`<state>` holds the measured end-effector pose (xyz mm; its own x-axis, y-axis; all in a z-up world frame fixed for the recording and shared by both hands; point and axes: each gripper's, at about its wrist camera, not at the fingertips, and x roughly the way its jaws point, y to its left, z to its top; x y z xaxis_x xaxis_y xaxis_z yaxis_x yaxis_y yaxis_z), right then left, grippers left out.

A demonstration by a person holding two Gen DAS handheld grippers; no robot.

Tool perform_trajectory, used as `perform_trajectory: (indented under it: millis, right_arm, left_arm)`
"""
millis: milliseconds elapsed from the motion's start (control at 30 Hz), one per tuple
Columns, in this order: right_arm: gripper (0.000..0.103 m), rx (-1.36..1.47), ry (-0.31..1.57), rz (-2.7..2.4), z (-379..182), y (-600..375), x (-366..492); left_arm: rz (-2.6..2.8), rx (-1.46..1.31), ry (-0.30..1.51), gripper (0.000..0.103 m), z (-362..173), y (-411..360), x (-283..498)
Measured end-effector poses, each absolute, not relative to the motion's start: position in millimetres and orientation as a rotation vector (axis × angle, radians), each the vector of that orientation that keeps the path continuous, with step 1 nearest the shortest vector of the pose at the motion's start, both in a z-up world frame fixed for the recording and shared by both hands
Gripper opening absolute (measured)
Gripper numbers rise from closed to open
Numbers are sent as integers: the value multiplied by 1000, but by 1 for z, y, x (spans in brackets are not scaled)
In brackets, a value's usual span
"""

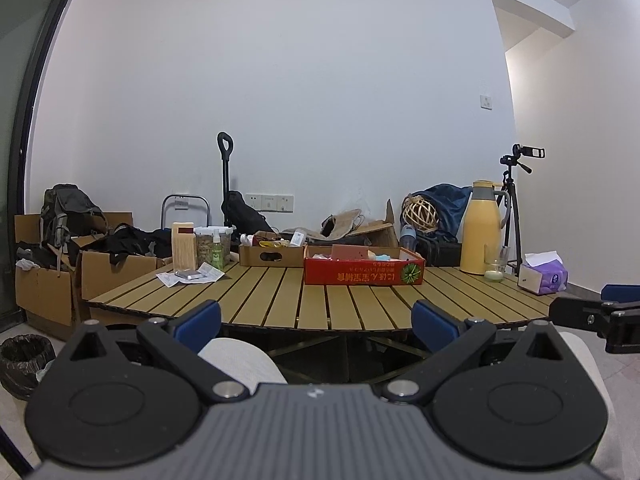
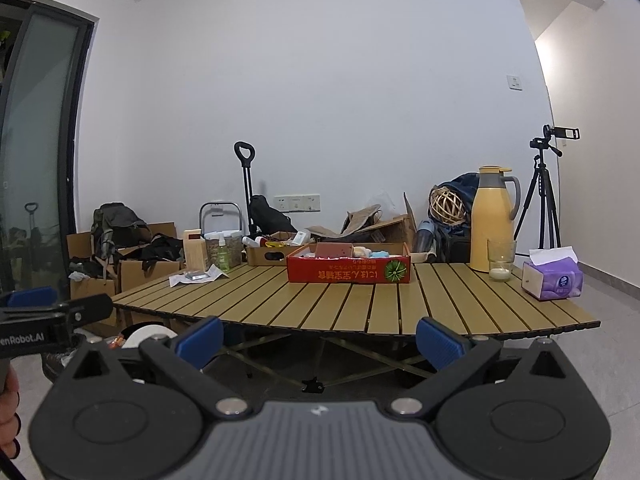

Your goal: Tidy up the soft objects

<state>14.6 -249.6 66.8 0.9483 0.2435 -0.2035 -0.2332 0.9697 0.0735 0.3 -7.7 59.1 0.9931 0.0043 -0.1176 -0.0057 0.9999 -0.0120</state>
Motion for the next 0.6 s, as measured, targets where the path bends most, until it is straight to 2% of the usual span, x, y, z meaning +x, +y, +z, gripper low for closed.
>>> perform_trajectory:
  millis: [600]
  right_arm:
    - [103, 56, 210, 246, 68, -251, 12]
  left_arm:
    - [-3, -3, 104, 103, 60, -10, -6]
